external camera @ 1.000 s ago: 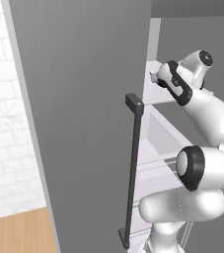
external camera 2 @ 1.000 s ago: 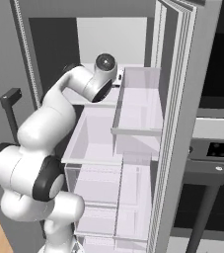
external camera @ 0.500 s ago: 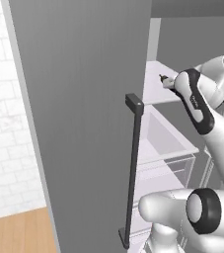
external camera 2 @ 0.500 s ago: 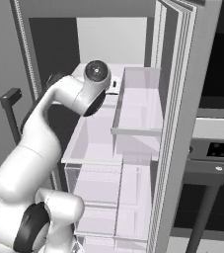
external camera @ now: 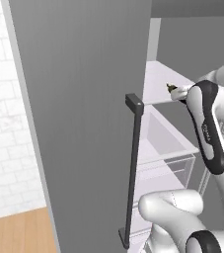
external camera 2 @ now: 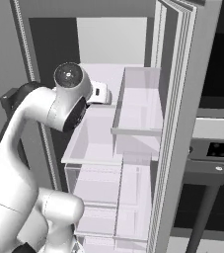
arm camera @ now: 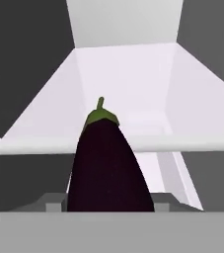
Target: Place one eggplant and one chicken drumstick in each tupperware on the nearby counter, to pack two identical lunches.
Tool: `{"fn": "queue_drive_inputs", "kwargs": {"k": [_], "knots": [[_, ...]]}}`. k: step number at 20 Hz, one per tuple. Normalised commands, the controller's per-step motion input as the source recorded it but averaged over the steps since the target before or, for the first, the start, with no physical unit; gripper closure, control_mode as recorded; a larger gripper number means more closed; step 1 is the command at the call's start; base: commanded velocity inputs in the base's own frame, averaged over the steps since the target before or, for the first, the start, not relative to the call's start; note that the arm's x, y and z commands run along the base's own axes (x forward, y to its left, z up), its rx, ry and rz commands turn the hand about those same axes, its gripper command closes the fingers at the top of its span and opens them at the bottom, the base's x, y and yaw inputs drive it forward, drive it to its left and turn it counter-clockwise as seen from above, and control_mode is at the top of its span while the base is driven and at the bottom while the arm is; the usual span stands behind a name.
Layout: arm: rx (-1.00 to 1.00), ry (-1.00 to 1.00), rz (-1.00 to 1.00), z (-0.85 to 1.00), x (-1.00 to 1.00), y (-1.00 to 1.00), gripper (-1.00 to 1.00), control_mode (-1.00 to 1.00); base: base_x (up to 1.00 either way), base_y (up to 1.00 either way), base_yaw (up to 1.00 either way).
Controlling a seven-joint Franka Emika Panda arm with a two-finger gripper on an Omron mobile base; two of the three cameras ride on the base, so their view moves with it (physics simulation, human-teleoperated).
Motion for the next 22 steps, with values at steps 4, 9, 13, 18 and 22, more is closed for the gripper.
{"fn": "queue_drive_inputs", "kwargs": {"k": [4,9,13,18,22], "knots": [[-0.07,0.09,0.0,0.0,-1.0,0.11,1.0,-1.0,0.0,0.0,0.0],[-0.01,-0.02,0.0,0.0,-1.0,0.13,1.0,-1.0,0.0,0.0,0.0],[0.0,-0.18,0.0,-0.01,-1.0,0.31,1.0,-1.0,0.0,0.0,0.0],[0.0,-0.04,0.0,-0.08,-0.6,0.3,1.0,1.0,-0.4,0.12,0.0],[0.0,0.0,0.0,0.0,0.0,0.0,1.0,1.0,-1.0,0.08,0.0]]}}
